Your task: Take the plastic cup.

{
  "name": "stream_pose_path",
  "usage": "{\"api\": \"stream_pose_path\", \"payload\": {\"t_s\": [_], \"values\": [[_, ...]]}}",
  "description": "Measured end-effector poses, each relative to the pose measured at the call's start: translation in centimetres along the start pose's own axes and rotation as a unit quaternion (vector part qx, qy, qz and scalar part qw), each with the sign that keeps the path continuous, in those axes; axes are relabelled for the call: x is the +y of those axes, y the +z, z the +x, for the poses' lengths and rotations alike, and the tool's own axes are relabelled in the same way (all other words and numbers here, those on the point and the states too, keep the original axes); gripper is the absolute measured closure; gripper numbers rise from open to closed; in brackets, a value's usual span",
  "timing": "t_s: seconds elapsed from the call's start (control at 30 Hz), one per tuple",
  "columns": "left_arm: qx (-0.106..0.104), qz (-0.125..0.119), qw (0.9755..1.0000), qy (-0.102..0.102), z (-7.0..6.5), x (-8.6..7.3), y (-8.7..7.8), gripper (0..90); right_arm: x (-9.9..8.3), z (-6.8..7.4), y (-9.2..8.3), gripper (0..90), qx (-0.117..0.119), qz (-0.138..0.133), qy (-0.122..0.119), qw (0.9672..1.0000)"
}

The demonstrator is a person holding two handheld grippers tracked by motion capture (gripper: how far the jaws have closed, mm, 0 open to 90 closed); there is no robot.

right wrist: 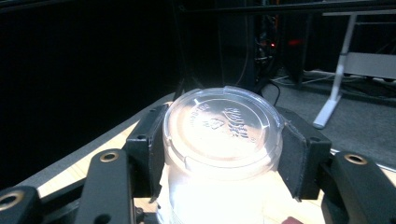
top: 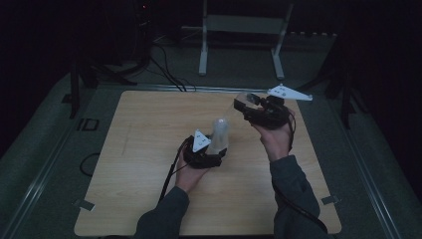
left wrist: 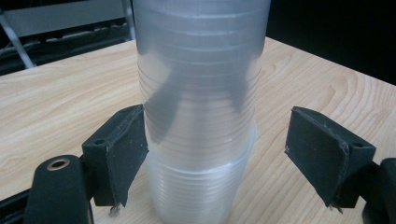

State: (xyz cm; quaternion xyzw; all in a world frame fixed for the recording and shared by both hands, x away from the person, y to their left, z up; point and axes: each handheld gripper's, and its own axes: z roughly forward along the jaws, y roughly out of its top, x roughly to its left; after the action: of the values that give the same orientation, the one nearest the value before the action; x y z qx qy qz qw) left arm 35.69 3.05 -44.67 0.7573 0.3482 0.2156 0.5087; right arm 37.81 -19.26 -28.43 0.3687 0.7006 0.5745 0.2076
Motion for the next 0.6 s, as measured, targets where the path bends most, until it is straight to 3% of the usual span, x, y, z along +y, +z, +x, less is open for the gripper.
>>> {"api": "stream_pose_path", "payload": {"t_s": [0.6], "values": [[-0.001,-0.003,1.0000,0.004,-0.7,-0.6,-0.9,22.5,-2.9,-2.5,-2.9,41.0,-0.034,0.017,0.012,0.9992]]}}
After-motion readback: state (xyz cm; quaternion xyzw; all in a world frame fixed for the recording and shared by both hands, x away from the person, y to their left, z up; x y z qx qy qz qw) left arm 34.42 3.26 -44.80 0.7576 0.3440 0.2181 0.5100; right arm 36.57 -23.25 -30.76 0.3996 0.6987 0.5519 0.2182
